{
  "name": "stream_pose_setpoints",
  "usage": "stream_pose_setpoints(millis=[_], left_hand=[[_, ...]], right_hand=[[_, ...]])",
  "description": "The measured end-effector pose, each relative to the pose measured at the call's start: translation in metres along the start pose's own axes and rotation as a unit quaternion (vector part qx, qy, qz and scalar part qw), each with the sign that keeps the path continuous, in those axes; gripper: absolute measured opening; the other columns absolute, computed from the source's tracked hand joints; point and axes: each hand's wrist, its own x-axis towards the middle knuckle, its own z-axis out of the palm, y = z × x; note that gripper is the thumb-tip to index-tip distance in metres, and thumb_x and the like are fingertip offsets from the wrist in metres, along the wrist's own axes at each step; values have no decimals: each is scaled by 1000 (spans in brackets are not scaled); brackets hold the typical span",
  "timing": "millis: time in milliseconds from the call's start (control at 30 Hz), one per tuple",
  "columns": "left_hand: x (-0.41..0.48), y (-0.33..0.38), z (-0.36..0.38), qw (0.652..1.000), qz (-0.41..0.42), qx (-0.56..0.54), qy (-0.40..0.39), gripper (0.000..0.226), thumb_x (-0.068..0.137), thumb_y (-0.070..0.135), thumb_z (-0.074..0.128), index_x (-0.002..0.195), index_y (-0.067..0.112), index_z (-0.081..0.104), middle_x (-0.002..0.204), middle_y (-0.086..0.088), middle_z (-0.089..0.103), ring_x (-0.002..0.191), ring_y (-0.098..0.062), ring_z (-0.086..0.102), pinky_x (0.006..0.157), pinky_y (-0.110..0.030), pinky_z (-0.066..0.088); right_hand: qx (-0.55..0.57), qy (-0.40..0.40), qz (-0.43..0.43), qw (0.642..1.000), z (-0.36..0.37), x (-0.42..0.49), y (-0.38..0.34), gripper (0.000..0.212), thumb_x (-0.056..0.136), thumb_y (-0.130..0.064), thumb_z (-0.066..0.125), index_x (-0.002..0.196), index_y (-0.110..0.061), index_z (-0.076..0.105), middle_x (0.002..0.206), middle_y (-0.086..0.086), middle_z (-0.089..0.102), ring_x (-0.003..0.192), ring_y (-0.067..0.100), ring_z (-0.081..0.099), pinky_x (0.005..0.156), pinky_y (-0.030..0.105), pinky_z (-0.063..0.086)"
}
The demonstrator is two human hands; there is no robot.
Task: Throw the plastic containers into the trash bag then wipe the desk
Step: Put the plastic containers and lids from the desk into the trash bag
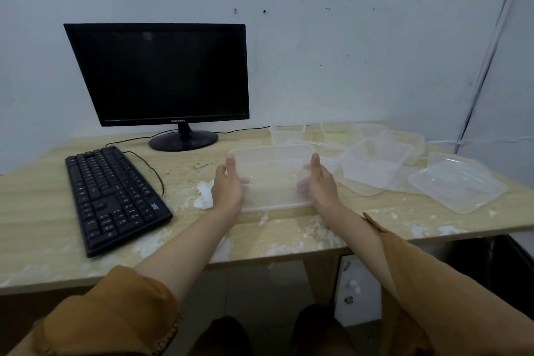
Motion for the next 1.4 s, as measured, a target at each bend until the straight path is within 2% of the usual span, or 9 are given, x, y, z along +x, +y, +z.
stream_pose_setpoints(millis=[67, 200, 333, 467, 667, 800, 967, 1233, 1400], left_hand=[[2, -1, 0, 1000, -2, 7, -1, 59, 95, 58, 21, 126, 14, 46, 95, -10, 68, 85, -22, 58, 73, -32, 41], [5, -1, -2, 1000, -3, 21, -5, 61, 95, 58, 21, 123, 12, 49, 100, -12, 68, 90, -23, 59, 72, -32, 39], [5, 2, 1, 1000, -25, 5, -19, 59, 95, 58, 21, 122, 13, 49, 103, -12, 67, 99, -28, 61, 87, -40, 43], [0, 13, 11, 999, -17, -34, -37, 49, 96, 55, 26, 110, 14, 49, 85, -7, 65, 82, -23, 62, 85, -38, 47], [-19, 35, 42, 995, -15, -68, -71, 47, 95, 56, 28, 108, 14, 48, 86, -11, 63, 70, -19, 61, 74, -34, 48], [-42, 50, 71, 988, -18, -101, -118, 48, 97, 52, 28, 115, 12, 47, 84, -13, 62, 67, -21, 59, 62, -29, 45], [-84, 66, 118, 976, -3, -94, -195, 52, 98, 51, 25, 122, 10, 46, 91, -14, 62, 72, -22, 60, 63, -28, 43], [-144, 75, 181, 948, 11, -39, -317, 51, 99, 48, 24, 125, 9, 44, 102, -15, 63, 96, -31, 61, 93, -44, 47], [-176, 63, 223, 918, 75, 55, -385, 34, 100, 35, 35, 112, 8, 52, 109, -13, 60, 89, -28, 62, 66, -29, 52]], right_hand=[[9, 0, 1, 1000, 1, -1, -1, 65, 96, -58, 19, 123, -10, 55, 75, 4, 63, 80, 23, 63, 78, 35, 50], [-5, -10, -9, 1000, 0, -2, -5, 65, 99, -53, 17, 122, -4, 54, 68, 5, 59, 65, 17, 58, 62, 28, 45], [-20, -17, 12, 1000, -6, 2, -10, 67, 98, -54, 17, 129, -7, 52, 76, 5, 61, 66, 15, 58, 56, 24, 40], [15, -14, 44, 999, -22, 1, -12, 67, 97, -57, 17, 130, -10, 53, 68, 4, 61, 62, 15, 59, 57, 24, 40], [29, 7, 48, 998, -65, -5, -26, 67, 95, -60, 19, 129, -13, 53, 74, 5, 61, 64, 17, 58, 61, 28, 45], [25, 33, 35, 999, -110, -14, -36, 66, 94, -63, 20, 126, -16, 54, 78, 5, 61, 66, 17, 57, 61, 29, 44], [16, 93, 23, 995, -179, -31, -35, 65, 94, -63, 21, 127, -17, 54, 78, 5, 61, 66, 17, 56, 60, 29, 43], [-62, 169, 13, 984, -285, -59, -42, 67, 95, -61, 23, 126, -11, 55, 74, 5, 60, 62, 17, 57, 59, 27, 43], [-167, 200, 22, 965, -353, -82, -38, 67, 95, -60, 26, 122, -7, 57, 88, 9, 62, 64, 16, 57, 58, 26, 41]])
